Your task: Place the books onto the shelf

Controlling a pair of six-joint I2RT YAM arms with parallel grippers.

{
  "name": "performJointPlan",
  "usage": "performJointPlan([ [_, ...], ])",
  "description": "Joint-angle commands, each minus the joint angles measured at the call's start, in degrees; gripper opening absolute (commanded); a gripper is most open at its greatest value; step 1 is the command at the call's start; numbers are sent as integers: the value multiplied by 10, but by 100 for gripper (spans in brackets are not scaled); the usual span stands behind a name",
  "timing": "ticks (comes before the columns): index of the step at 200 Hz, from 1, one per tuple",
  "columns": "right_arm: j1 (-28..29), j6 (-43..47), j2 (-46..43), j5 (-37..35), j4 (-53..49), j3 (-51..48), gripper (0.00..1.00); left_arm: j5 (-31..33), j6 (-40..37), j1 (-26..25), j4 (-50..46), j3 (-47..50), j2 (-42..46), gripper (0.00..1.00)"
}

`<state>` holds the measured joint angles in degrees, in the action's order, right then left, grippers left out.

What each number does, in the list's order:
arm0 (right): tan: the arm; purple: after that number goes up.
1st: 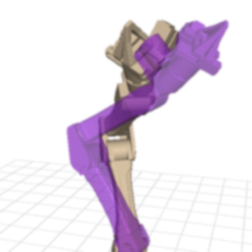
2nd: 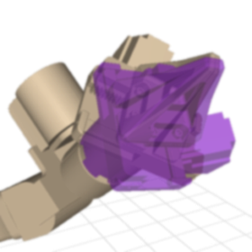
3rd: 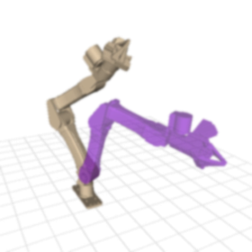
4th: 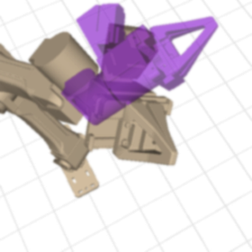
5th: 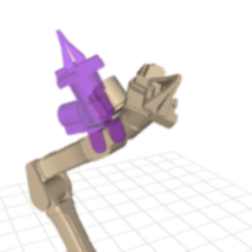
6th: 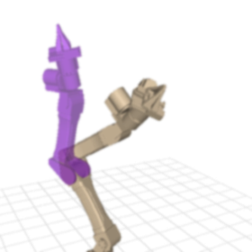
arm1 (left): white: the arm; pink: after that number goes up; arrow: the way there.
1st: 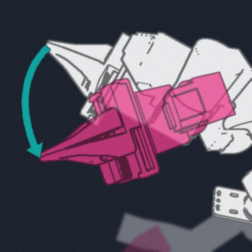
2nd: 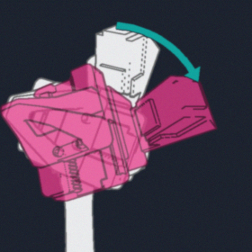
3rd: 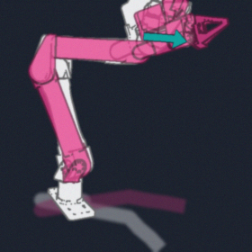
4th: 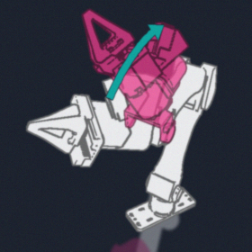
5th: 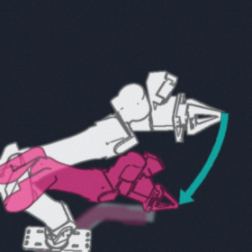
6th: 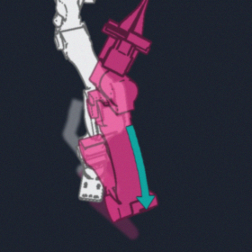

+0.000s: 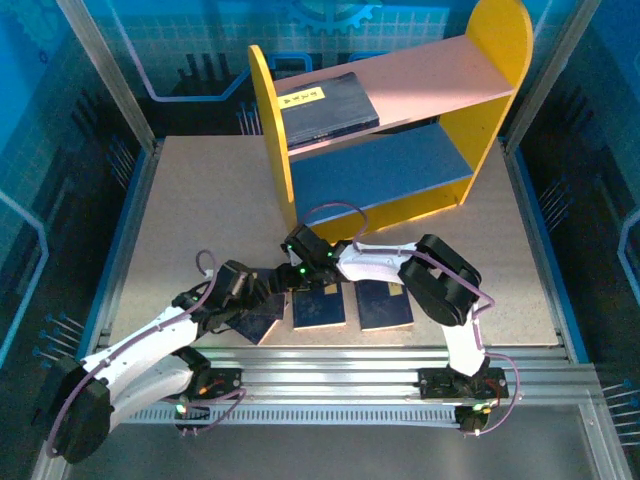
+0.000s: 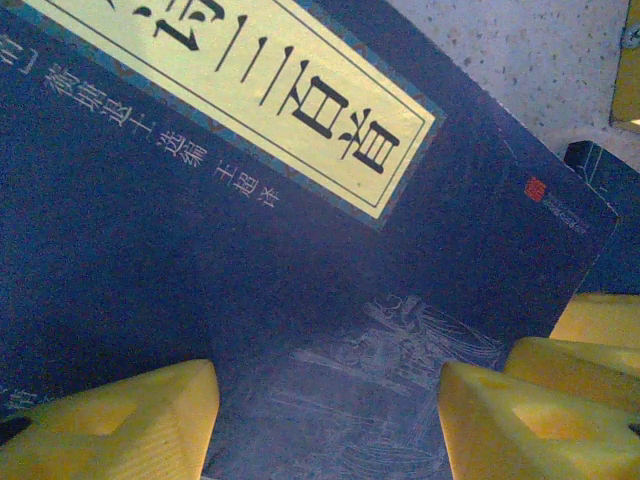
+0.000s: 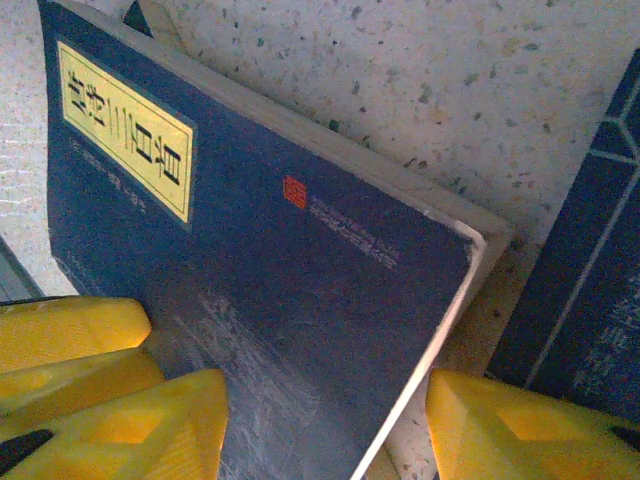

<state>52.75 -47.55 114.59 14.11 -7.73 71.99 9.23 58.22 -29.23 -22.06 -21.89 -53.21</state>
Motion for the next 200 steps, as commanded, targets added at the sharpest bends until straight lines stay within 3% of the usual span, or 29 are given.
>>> performJointPlan([
  [1, 12, 5, 31, -11, -39, 17, 56, -3, 5, 5, 7, 15, -2, 62],
  [66, 13, 7, 27, 22, 0, 2, 52, -7, 1, 6, 7, 15, 1, 61],
  [127, -2, -11, -29, 60, 121, -69, 43, -10, -1, 7, 8, 13, -1, 61],
  [200, -14, -2, -52, 78, 166, -98, 7, -16, -11, 8, -2, -5, 4, 61],
])
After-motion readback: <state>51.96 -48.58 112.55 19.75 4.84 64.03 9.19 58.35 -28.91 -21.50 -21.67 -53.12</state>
